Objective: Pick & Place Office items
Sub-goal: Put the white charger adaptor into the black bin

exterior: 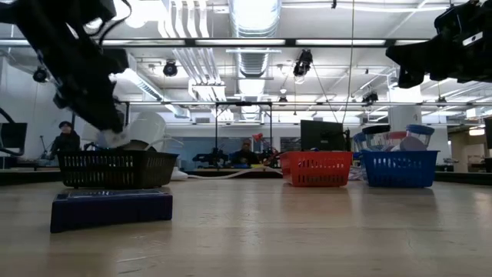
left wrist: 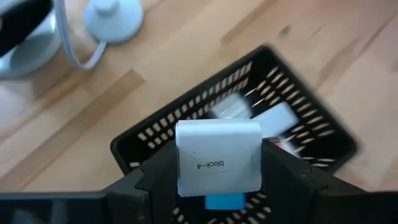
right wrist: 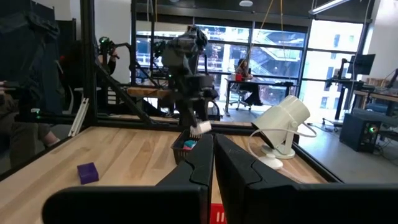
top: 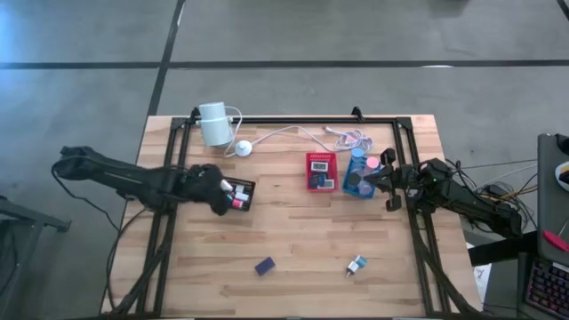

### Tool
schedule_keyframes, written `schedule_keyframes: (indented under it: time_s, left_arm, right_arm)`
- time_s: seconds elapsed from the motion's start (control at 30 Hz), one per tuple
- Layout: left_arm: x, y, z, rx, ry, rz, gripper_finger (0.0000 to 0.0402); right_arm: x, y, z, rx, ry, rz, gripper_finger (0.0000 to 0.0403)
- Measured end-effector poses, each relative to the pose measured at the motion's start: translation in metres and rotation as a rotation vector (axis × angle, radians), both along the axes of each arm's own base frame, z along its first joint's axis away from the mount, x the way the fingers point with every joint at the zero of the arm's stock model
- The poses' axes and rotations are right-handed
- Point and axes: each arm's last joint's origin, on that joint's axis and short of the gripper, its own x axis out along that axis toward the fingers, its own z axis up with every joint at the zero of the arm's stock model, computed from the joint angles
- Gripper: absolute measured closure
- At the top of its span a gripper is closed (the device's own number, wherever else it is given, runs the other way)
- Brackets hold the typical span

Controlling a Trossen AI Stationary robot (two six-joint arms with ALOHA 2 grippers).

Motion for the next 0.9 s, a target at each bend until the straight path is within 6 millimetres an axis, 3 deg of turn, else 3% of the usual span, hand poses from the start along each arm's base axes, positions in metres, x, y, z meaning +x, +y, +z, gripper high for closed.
schedule_keyframes:
  time_s: [0.27,0.6,0.9]
  left_arm:
    - [0.014,0.007,-0.023,-0.046,0.161,0.02,0.0211]
    - [0.022,0.007,-0.026,-0.058,0.126,0.033,0.0208]
    - [0.031,0.006,-0.03,-0.079,0.068,0.042,0.0132]
  right_arm:
    - [0.0,0.0,-0.001,-0.002,0.007,-0.002,0.0392]
    - [0.001,0.0,-0.001,-0.004,0.016,-0.003,0.0392]
    - [0.001,0.0,-0.001,0.016,0.017,0.0,0.0392]
